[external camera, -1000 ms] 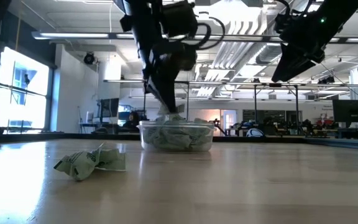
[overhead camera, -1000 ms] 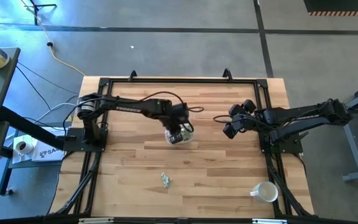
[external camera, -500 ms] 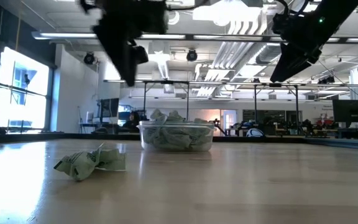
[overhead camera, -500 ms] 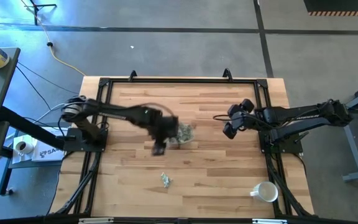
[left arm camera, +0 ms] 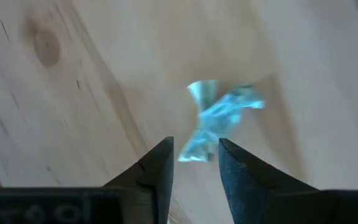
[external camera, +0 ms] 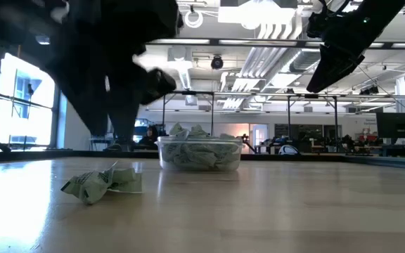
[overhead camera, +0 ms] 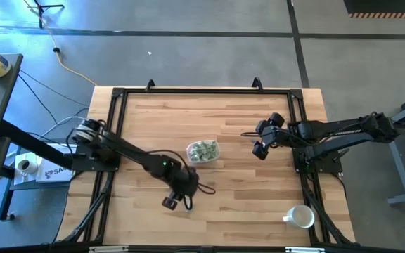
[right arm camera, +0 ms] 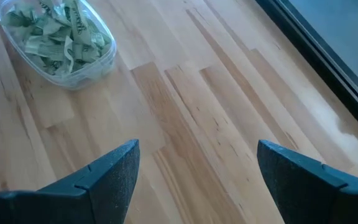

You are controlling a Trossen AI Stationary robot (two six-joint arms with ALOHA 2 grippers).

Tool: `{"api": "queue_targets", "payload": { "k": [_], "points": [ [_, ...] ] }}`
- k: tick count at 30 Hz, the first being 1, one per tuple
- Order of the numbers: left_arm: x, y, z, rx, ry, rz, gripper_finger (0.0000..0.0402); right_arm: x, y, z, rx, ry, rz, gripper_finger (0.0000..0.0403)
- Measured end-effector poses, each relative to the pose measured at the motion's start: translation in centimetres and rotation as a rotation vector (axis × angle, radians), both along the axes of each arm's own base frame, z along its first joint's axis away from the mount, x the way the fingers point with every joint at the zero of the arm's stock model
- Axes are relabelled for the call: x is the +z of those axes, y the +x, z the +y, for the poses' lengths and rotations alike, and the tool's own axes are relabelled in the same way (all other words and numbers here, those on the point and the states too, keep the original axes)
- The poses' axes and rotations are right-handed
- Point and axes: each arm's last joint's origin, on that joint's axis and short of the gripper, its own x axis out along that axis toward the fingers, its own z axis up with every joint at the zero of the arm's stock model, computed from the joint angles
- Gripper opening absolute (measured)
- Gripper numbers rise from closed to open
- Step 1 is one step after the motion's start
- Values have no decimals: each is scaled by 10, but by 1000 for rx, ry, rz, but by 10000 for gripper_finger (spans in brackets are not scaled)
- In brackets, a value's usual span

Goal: Pick and place Stevia / Truvia into bins
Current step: Put the stevia packet into the transparent container

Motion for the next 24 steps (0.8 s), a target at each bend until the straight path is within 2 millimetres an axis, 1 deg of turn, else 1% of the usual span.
{"api": "queue_targets", "payload": {
  "k": [4, 6, 9, 12, 14, 17, 20, 24],
  "points": [
    [-22, 4, 0, 21, 47, 58, 146, 0, 0, 0, -3, 6, 1, 314],
    [-27, 7, -1, 29, 36, 55, 138, 0, 0, 0, -4, 9, 3, 314],
    [-34, 7, -2, 29, 22, 94, 126, -1, -1, 0, -1, 13, 9, 314],
    [-35, 5, -3, 37, -4, 126, 110, -1, -2, 0, -2, 12, 18, 314],
    [-38, 3, -4, 44, 12, 124, 95, -2, -2, 0, -6, 6, 22, 314],
    [-39, 0, -1, 81, 57, 140, 60, -1, -2, 0, -16, -7, 23, 314],
    [-42, -1, 7, 121, 100, 149, 22, -1, -2, -1, -23, -12, 23, 314],
    [-39, 4, 26, 200, 171, 154, 26, -2, -2, -1, -28, -11, 22, 314]
  ]
}}
